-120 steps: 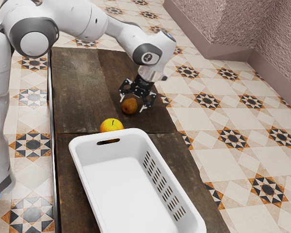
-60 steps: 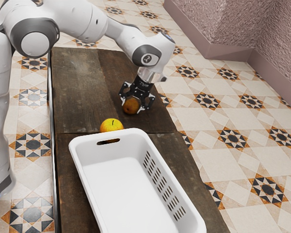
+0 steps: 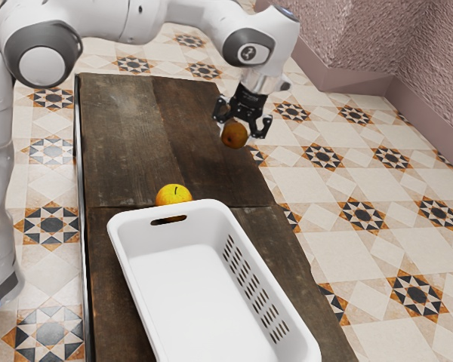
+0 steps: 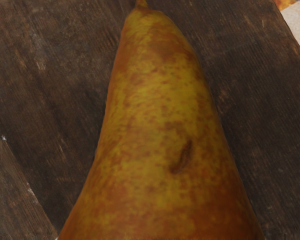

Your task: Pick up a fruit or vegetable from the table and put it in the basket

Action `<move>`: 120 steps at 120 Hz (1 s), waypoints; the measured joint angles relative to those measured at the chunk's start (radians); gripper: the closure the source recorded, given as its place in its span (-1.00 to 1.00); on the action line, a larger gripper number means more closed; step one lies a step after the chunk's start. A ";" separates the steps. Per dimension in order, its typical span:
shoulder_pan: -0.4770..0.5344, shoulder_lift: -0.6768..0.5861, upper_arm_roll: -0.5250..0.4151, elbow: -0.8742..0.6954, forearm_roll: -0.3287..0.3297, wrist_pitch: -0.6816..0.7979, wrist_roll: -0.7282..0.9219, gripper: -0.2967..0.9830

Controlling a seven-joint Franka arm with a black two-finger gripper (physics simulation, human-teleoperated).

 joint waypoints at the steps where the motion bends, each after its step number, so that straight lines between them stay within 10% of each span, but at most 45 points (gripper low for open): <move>1: 0.001 0.000 -0.005 0.004 0.001 -0.003 0.000 -0.02; 120: -0.029 -0.080 -0.748 0.064 0.001 -0.215 -0.073 -0.02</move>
